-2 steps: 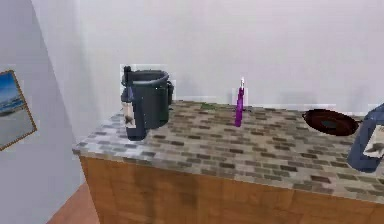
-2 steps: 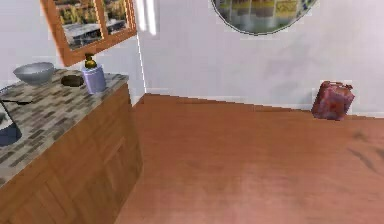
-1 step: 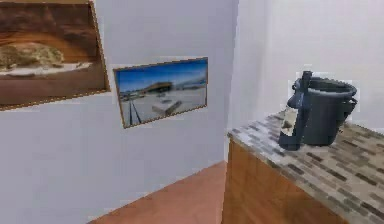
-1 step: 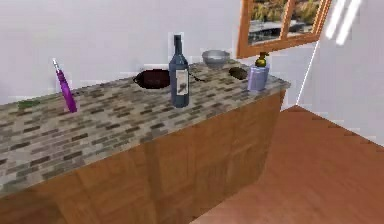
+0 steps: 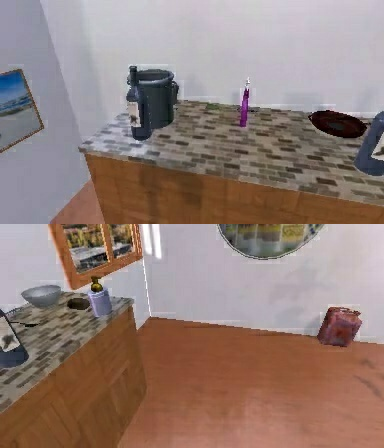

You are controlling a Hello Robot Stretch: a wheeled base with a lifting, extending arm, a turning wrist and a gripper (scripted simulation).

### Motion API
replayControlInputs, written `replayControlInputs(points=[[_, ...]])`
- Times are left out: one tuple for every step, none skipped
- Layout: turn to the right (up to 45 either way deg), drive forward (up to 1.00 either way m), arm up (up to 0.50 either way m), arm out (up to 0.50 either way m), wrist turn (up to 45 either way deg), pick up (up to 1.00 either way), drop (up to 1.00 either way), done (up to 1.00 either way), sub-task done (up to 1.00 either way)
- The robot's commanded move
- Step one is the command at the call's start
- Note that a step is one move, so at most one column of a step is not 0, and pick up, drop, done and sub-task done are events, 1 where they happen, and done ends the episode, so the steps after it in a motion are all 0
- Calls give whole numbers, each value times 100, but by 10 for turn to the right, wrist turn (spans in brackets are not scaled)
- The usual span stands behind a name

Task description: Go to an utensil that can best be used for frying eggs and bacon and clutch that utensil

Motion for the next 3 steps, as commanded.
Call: replayControlInputs(points=[[450,0,0,0,0,0,0,0,0],[300,0,0,0,0,0,0,0,0],[0,80,0,0,0,0,0,0,0]])
